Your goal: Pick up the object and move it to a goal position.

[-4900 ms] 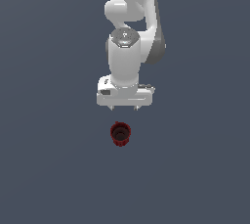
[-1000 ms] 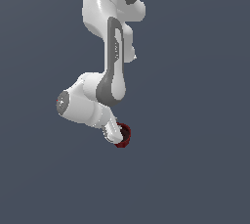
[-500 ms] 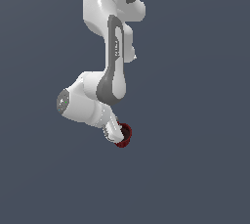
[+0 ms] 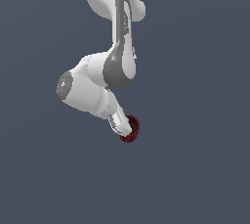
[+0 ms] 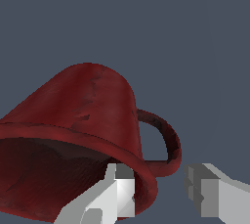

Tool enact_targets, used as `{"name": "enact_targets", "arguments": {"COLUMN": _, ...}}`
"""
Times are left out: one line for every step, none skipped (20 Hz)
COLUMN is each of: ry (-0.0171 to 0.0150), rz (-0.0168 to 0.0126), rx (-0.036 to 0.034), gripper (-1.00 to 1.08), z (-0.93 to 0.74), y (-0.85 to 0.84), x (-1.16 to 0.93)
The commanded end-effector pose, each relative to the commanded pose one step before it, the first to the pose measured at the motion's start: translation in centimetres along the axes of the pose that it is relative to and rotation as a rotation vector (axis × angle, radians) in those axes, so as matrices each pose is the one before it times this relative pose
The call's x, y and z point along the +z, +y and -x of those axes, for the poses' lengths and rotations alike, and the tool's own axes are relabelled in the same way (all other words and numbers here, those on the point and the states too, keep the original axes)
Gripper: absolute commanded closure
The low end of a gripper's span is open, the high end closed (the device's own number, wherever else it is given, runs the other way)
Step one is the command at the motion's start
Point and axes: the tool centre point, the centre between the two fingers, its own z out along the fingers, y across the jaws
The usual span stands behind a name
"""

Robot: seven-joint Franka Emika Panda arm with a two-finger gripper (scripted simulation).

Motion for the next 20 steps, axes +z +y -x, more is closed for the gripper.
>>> {"name": "enact_targets", "arguments": {"ry": 0.00242, "rz": -0.00297, "rx": -0.00364, "gripper": 1.08, "z": 2.622, "y": -0.683, "x": -1.86}}
{"name": "enact_targets", "arguments": {"ry": 0.0, "rz": 0.0, "rx": 0.0, "gripper": 1.08, "z": 1.019, "y": -0.24, "x": -0.7}}
{"name": "enact_targets", "arguments": {"ry": 0.0, "rz": 0.0, "rx": 0.0, "gripper": 1.08, "z": 0.986, "y": -0.234, "x": -0.68}}
{"name": "enact_targets", "arguments": {"ry": 0.00024, "rz": 0.00023, "rx": -0.00036, "gripper": 1.08, "z": 0.979, "y": -0.239, "x": -0.647}}
{"name": "enact_targets", "arguments": {"ry": 0.0, "rz": 0.0, "rx": 0.0, "gripper": 1.08, "z": 0.917, "y": -0.229, "x": -0.637}}
{"name": "enact_targets", "arguments": {"ry": 0.0, "rz": 0.0, "rx": 0.0, "gripper": 1.08, "z": 0.885, "y": -0.231, "x": -0.617}}
{"name": "enact_targets", "arguments": {"ry": 0.0, "rz": 0.0, "rx": 0.0, "gripper": 1.08, "z": 0.852, "y": -0.233, "x": -0.595}}
{"name": "enact_targets", "arguments": {"ry": 0.0, "rz": 0.0, "rx": 0.0, "gripper": 1.08, "z": 0.81, "y": -0.231, "x": -0.567}}
{"name": "enact_targets", "arguments": {"ry": 0.0, "rz": 0.0, "rx": 0.0, "gripper": 1.08, "z": 0.751, "y": -0.218, "x": -0.527}}
{"name": "enact_targets", "arguments": {"ry": -0.00009, "rz": -0.00033, "rx": -0.00035, "gripper": 1.08, "z": 0.697, "y": -0.192, "x": -0.496}}
{"name": "enact_targets", "arguments": {"ry": 0.0, "rz": 0.0, "rx": 0.0, "gripper": 1.08, "z": 0.594, "y": -0.178, "x": -0.418}}
{"name": "enact_targets", "arguments": {"ry": 0.0, "rz": 0.0, "rx": 0.0, "gripper": 1.08, "z": 0.508, "y": -0.156, "x": -0.358}}
{"name": "enact_targets", "arguments": {"ry": 0.0, "rz": 0.0, "rx": 0.0, "gripper": 1.08, "z": 0.424, "y": -0.136, "x": -0.299}}
{"name": "enact_targets", "arguments": {"ry": -0.00025, "rz": -0.0004, "rx": -0.00013, "gripper": 1.08, "z": 0.339, "y": -0.105, "x": -0.264}}
{"name": "enact_targets", "arguments": {"ry": 0.0, "rz": 0.0, "rx": 0.0, "gripper": 1.08, "z": 0.255, "y": -0.1, "x": -0.18}}
{"name": "enact_targets", "arguments": {"ry": -0.00031, "rz": -0.00038, "rx": -0.00003, "gripper": 1.08, "z": 0.163, "y": -0.071, "x": -0.144}}
{"name": "enact_targets", "arguments": {"ry": 0.0, "rz": 0.0, "rx": 0.0, "gripper": 1.08, "z": 0.088, "y": -0.067, "x": -0.062}}
{"name": "enact_targets", "arguments": {"ry": -0.00034, "rz": -0.00035, "rx": 0.00004, "gripper": 1.08, "z": -0.008, "y": -0.038, "x": -0.024}}
{"name": "enact_targets", "arguments": {"ry": 0.0, "rz": 0.0, "rx": 0.0, "gripper": 1.08, "z": -0.053, "y": -0.028, "x": 0.039}}
{"name": "enact_targets", "arguments": {"ry": 0.0, "rz": 0.0, "rx": 0.0, "gripper": 1.08, "z": -0.028, "y": -0.007, "x": 0.02}}
